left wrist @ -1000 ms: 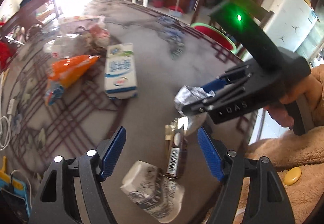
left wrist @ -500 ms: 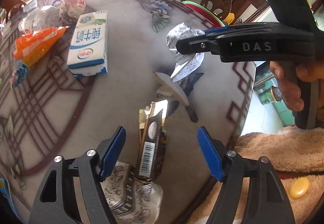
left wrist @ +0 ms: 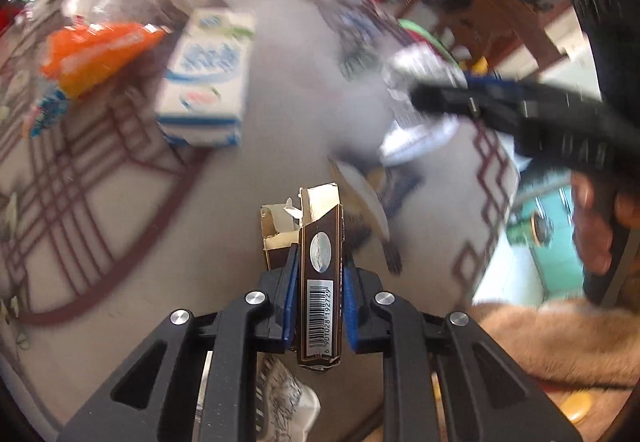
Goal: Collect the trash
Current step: 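Carry the foil and brown box in both tools over the red bin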
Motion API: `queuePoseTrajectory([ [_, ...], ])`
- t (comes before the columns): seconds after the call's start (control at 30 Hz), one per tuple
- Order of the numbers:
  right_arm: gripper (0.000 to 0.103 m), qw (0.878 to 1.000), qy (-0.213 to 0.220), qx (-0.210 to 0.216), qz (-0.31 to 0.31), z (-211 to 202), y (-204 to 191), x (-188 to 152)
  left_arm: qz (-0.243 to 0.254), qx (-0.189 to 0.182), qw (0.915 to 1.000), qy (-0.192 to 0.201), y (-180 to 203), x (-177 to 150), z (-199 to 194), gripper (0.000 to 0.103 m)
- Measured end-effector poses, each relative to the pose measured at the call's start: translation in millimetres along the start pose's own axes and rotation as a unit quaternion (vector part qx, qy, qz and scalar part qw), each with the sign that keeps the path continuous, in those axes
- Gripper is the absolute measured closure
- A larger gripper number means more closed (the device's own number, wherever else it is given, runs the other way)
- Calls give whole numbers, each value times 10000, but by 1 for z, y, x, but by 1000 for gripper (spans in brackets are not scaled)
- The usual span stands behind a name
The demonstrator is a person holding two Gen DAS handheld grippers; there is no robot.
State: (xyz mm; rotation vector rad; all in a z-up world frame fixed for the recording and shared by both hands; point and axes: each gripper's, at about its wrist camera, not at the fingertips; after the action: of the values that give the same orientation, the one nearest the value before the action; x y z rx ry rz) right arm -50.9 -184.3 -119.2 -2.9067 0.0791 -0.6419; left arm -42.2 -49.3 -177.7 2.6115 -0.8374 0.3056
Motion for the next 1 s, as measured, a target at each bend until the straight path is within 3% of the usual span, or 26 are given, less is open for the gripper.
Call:
queuePoseTrajectory([
  [0.1,55,10000,82,-24,3,-3,4,3,-426,72,9983,398,-7,13,-14,87],
  [0.2,55,9999,158,-57,6,-6,8,7,-984,114,9910,900,-12,28,-31,87],
  [0.33,55,9993,352,-129,-6,-16,14,17,-1164,360,9818,1457,-8,50,-55,87],
  [0.47,55,9981,589,-179,-32,-28,21,29,-1187,601,9753,1762,6,72,-67,87],
  [0.6,55,9967,771,-224,-64,-41,28,35,-1210,776,9725,1835,17,84,-71,87],
  [0.7,55,9959,857,-281,-84,-47,35,36,-1067,1183,9706,1803,29,93,-68,87],
  [1.0,55,9943,981,-416,96,-59,71,36,-1046,1227,9718,1723,52,115,-60,87],
])
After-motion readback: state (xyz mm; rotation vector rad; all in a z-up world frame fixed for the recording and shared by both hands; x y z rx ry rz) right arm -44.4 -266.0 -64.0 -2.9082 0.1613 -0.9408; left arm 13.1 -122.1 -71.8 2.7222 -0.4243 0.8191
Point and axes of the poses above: each gripper's, at about its wrist camera, not at the fingertips, and z roughly the way its jaws point, y to its right, x to its top, and after that the axes turned 4 degrees about x, right-handed
